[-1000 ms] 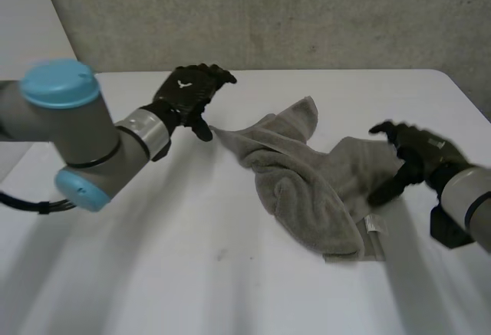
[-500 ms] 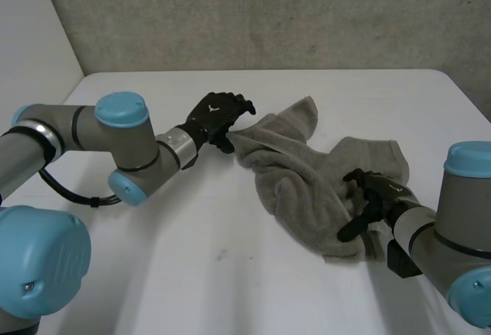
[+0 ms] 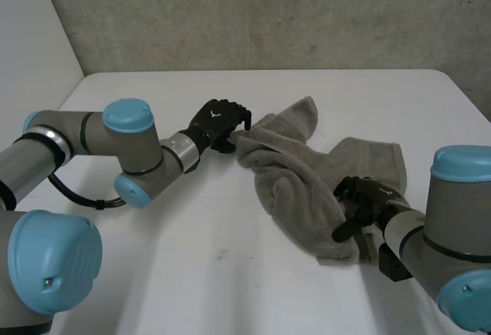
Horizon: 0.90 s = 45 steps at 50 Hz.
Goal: Fold the towel.
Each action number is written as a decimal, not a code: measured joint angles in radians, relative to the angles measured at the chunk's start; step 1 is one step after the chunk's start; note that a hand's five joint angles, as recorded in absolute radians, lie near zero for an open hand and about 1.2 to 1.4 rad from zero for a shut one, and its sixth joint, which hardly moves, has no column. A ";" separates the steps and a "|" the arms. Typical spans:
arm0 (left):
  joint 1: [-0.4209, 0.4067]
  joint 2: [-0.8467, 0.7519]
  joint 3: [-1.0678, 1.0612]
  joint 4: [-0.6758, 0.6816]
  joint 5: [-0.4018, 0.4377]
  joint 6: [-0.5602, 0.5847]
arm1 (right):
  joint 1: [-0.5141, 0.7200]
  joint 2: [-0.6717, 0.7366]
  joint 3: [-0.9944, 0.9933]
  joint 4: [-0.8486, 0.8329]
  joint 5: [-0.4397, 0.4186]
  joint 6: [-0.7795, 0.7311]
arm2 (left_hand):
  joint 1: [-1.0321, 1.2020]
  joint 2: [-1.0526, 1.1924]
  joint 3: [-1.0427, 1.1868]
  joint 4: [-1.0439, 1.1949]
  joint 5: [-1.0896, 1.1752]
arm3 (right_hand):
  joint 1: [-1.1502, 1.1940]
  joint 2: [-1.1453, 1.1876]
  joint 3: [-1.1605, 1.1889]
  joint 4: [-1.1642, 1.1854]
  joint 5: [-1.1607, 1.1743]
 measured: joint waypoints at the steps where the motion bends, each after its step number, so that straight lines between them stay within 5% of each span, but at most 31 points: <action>1: 0.000 -0.002 0.001 0.000 0.000 0.000 | 0.003 0.000 0.001 0.000 0.000 0.000 | 0.007 0.007 0.006 0.006 0.005 | 0.000 0.000 0.000 0.000 0.000; 9: 0.000 -0.018 0.005 -0.002 0.001 0.003 | 0.025 0.002 -0.001 -0.003 0.001 0.000 | 0.128 0.118 0.118 0.120 0.114 | 0.198 0.180 0.169 0.173 0.000; 12: 0.000 -0.020 0.005 -0.006 0.001 0.009 | 0.029 0.003 -0.006 -0.011 0.001 0.000 | 0.330 0.332 0.331 0.326 0.328 | 0.611 0.527 0.519 0.522 0.000; 18: 0.000 -0.006 0.025 -0.008 -0.008 0.053 | 0.025 -0.002 -0.070 -0.051 -0.001 -0.039 | 0.429 0.466 0.465 0.465 0.449 | 0.807 0.706 0.701 0.703 0.000; 28: 0.001 0.102 0.236 0.001 -0.142 0.102 | 0.017 -0.033 -0.343 -0.219 0.001 -0.395 | 0.445 0.482 0.481 0.483 0.464 | 0.833 0.727 0.723 0.725 0.000; 33: -0.002 0.237 0.341 -0.002 -0.248 -0.012 | 0.023 -0.082 -0.439 -0.448 -0.008 -0.612 | 0.449 0.483 0.482 0.483 0.470 | 0.834 0.729 0.724 0.727 0.000; 40: -0.010 0.422 0.211 -0.085 -0.271 -0.139 | 0.029 -0.136 -0.429 -0.505 -0.018 -0.680 | 0.449 0.483 0.483 0.483 0.471 | 0.834 0.729 0.724 0.727 0.000; 42: -0.011 0.484 0.114 -0.124 -0.268 -0.154 | 0.030 -0.143 -0.422 -0.443 -0.018 -0.676 | 0.449 0.483 0.483 0.483 0.473 | 0.784 0.691 0.695 0.696 0.000; 43: -0.009 0.525 0.035 -0.146 -0.266 -0.156 | 0.030 -0.146 -0.415 -0.352 -0.017 -0.662 | 0.454 0.483 0.483 0.483 0.473 | 0.402 0.348 0.347 0.347 0.276; 45: -0.008 0.550 -0.016 -0.156 -0.265 -0.155 | 0.030 -0.146 -0.411 -0.297 -0.017 -0.650 | 0.454 0.483 0.484 0.483 0.473 | 0.277 0.198 0.225 0.224 0.200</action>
